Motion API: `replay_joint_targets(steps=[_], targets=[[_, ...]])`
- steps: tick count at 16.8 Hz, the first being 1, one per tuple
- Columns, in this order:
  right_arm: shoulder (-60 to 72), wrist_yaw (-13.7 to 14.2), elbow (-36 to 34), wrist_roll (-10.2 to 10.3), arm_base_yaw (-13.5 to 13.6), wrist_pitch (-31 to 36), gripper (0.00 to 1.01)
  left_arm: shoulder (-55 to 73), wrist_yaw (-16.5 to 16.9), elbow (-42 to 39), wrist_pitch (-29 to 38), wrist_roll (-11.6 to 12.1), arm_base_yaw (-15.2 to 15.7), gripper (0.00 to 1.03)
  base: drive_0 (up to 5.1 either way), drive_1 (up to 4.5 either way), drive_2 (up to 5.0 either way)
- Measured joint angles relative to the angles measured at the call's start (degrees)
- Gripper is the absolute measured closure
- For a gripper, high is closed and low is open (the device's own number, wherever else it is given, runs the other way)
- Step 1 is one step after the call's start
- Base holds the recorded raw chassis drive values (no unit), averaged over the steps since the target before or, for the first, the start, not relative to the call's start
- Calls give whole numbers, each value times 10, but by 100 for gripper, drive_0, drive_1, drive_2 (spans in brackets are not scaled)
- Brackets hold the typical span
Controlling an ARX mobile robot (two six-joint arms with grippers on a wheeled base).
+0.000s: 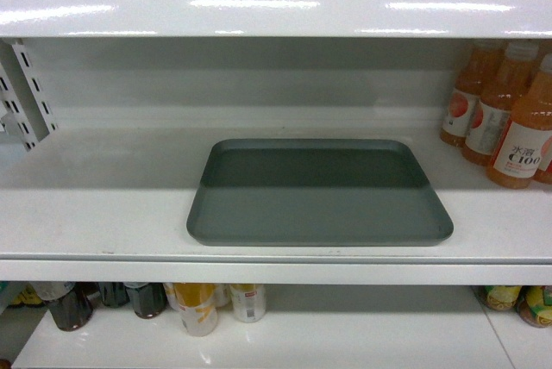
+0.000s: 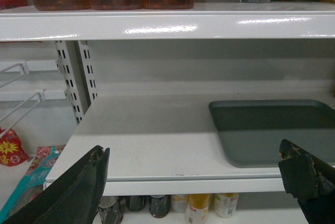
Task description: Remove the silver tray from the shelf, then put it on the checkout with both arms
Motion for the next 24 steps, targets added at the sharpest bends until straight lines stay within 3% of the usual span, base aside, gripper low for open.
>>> replay_joint_targets(steps=[15,16,17,18,19,20,24], targets=[[0,0,0,0,0,0,3,0,0,0,0,0,0,5,0,0,0],[0,0,0,0,0,-1,3,13,-35,15,-56,-4,-12,5,0,0,0],[21,-26,18,-11,-1,-64,3,83,-107,54,-126,-12,-42,5,0,0,0],[98,-35,35,-21,20,-67,3,169,-133,81,-123,-20,-40,5,0,0,0],[158,-33,43,-22,44,-39,3,225,-133,92,-94,-26,-26,5,0,0,0],[276,-33,52,-18,64,38,3,343,-112,101,-15,-31,-17,5,0,0,0],[653,-48,130,0,73,255,3,731,-44,212,197,-41,-46,5,0,0,0]])
